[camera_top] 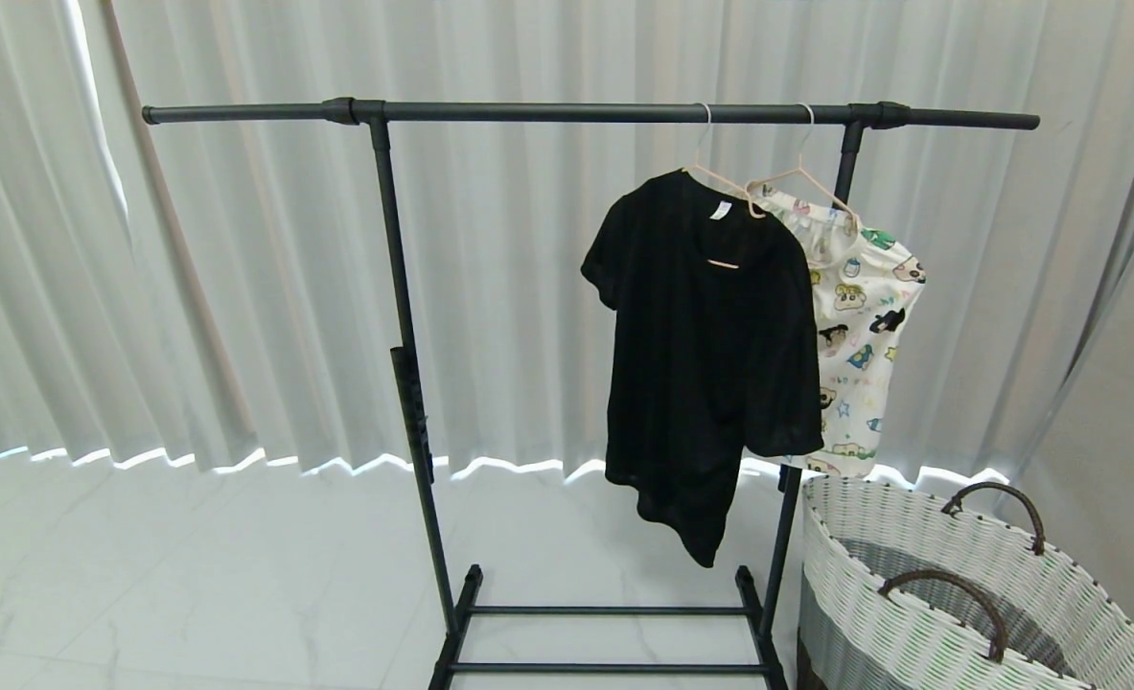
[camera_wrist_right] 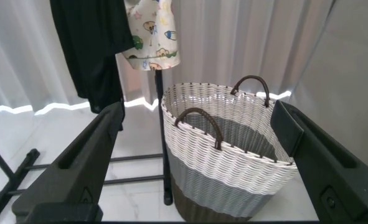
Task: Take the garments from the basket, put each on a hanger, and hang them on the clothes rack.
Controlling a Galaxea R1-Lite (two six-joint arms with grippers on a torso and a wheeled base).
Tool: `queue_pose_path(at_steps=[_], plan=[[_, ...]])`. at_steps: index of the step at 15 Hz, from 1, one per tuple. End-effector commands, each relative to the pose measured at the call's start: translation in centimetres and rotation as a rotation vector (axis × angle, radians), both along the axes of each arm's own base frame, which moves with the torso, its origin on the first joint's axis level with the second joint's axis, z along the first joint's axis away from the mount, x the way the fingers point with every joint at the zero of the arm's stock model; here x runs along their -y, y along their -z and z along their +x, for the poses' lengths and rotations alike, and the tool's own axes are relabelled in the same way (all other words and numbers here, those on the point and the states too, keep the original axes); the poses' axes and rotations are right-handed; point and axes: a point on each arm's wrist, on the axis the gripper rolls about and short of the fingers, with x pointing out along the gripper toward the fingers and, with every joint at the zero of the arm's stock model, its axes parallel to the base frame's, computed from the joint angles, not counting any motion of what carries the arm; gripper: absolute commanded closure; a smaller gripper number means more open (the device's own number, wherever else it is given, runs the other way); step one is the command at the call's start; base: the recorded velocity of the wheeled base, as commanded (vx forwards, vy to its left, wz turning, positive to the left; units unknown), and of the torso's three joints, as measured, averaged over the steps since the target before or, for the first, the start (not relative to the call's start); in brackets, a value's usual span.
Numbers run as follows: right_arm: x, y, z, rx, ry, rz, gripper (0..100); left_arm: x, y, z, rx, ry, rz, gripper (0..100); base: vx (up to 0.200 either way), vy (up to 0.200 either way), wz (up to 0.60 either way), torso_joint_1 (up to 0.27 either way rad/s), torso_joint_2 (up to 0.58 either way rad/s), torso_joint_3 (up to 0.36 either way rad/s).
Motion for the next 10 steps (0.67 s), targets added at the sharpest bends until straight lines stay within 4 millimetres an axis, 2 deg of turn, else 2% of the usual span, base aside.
queue_pose_path(at_steps=[1, 10], plan=[[0.00, 0.00, 0.00, 0.000, 0.000, 0.000, 0, 0.00, 0.01, -0.01, 0.001, 0.000, 0.000, 0, 0.000, 0.000, 0.00, 0.000, 0.00, 0.000], [0.00, 0.00, 0.00, 0.000, 0.000, -0.001, 0, 0.00, 0.01, -0.01, 0.001, 0.000, 0.000, 0, 0.000, 0.000, 0.00, 0.000, 0.00, 0.000]])
